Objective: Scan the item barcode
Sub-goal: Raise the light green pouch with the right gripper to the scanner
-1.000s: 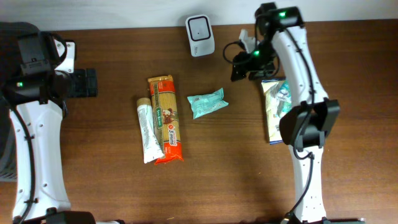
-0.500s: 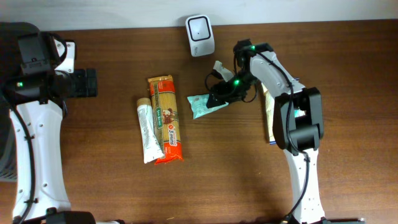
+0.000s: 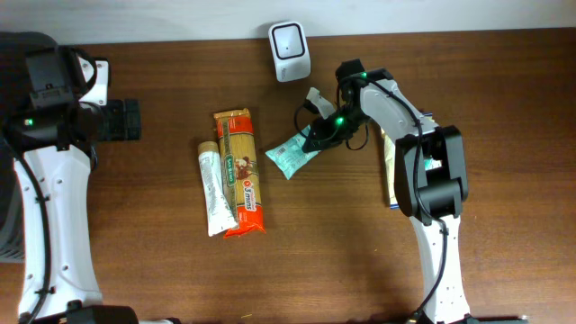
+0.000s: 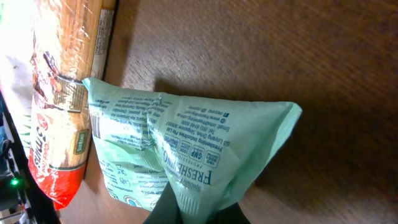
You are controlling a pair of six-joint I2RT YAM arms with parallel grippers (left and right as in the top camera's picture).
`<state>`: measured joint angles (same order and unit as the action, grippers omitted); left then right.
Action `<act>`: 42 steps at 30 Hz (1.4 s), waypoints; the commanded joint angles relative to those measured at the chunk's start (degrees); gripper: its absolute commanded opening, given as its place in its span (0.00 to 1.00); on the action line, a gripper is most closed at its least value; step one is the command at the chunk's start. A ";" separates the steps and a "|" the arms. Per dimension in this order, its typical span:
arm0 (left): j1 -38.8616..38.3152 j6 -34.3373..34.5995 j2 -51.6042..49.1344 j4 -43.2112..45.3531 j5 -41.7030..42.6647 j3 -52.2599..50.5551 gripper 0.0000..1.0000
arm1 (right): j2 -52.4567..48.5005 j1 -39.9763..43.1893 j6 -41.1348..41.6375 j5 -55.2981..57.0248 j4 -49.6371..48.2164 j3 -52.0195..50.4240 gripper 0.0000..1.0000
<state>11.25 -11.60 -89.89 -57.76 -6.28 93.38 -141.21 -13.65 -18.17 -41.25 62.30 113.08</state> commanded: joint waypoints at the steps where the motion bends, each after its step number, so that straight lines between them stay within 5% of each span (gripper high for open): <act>1: 0.28 -0.72 0.66 0.04 -0.17 0.79 0.99 | -2.38 -0.66 1.29 3.37 3.17 -0.22 0.04; 10: 0.28 -0.72 0.66 0.04 -0.17 0.79 0.99 | 20.63 1.40 12.94 3.43 11.89 4.52 0.04; 17: 0.28 -0.72 0.66 0.04 -0.17 0.79 0.99 | 38.84 1.33 12.94 11.74 12.41 4.52 0.04; 24: 0.28 -0.72 0.66 0.02 -0.17 0.79 0.99 | 40.46 -2.29 8.37 14.56 10.25 4.50 0.04; 31: 0.28 -0.72 0.66 0.04 -0.17 0.79 0.99 | 32.70 -18.71 6.91 62.05 -7.02 4.46 0.04; 36: 0.28 -0.72 0.66 0.04 -0.17 0.79 0.99 | 22.45 -17.49 -17.09 73.29 -37.81 4.46 0.04; 42: 0.28 -0.72 0.66 0.04 -0.17 0.79 0.99 | 10.08 -14.69 -40.22 72.87 -70.69 4.48 0.04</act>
<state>11.25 -11.60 -89.86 -57.71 -6.26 93.41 -126.17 -29.74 -44.53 30.22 0.10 116.64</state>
